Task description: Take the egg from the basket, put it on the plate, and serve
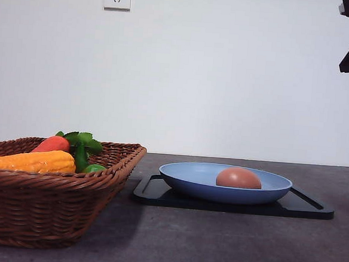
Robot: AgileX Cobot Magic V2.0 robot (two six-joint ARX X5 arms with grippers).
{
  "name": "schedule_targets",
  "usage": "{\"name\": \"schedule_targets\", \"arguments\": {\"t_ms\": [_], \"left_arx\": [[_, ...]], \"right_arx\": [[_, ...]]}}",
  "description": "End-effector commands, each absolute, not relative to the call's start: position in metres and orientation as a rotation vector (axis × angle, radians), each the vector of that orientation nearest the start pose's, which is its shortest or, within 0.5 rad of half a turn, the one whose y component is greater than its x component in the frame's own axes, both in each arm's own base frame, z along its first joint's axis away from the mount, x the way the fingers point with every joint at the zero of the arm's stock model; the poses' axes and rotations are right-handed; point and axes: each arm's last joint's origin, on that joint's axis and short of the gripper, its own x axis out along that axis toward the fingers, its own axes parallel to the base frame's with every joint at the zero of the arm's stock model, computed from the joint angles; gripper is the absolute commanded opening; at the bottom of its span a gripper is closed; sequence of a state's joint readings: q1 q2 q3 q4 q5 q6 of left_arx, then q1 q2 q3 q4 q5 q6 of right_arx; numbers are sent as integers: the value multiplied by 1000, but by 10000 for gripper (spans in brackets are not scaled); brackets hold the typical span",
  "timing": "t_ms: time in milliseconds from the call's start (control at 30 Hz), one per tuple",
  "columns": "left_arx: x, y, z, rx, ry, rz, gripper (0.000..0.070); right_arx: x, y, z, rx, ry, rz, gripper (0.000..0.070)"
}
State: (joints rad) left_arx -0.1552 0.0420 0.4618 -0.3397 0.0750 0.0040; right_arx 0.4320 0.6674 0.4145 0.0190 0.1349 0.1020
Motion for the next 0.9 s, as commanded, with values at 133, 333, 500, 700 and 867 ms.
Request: {"name": "schedule_targets", "arguments": {"t_ms": [133,333,500,700,867], "left_arx": [[64,-7,242,44,-3,-149,0],[83,-5,197,38,90,-114,0],[91,-6,168,37,157,-115,0],[94,-6,149,36,206,-117,0],[95,-6,152,37,162,-117,0]], "right_arx": [[146,64,244,47,230,287,0],[146,64,244,49,224,287,0],[146,64,244,49,224,287,0],[146,64,244,49,224,287,0],[146,64,245,50,220,287,0]]}}
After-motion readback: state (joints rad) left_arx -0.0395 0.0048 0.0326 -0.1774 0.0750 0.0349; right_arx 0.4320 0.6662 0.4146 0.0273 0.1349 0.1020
